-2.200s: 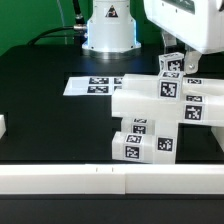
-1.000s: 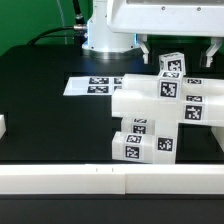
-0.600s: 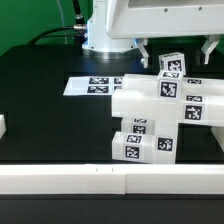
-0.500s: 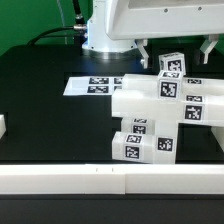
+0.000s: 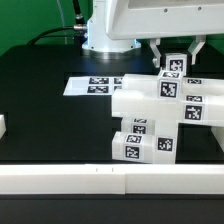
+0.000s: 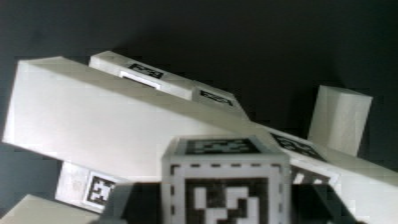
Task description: Assemble chair
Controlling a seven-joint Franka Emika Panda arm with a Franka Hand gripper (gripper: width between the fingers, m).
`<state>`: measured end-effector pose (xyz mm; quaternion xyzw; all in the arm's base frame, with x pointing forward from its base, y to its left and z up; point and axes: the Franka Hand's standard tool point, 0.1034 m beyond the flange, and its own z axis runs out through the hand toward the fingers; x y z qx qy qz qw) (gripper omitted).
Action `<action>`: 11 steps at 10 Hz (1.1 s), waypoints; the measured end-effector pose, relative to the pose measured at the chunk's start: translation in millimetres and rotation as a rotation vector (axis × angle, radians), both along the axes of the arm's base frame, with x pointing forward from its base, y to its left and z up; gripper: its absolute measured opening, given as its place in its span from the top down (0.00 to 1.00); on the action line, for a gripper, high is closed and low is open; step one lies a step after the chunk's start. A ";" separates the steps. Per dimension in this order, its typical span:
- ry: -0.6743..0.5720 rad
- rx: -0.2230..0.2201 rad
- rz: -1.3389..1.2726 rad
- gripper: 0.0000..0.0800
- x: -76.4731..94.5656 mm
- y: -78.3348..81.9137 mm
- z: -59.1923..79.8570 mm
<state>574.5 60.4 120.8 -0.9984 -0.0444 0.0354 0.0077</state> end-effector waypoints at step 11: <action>0.018 -0.007 -0.801 0.64 1.9 -0.6 0.1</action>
Offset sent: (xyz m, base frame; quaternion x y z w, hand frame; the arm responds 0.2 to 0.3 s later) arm 0.0000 0.0000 0.0000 0.0000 0.0000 0.1938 0.9810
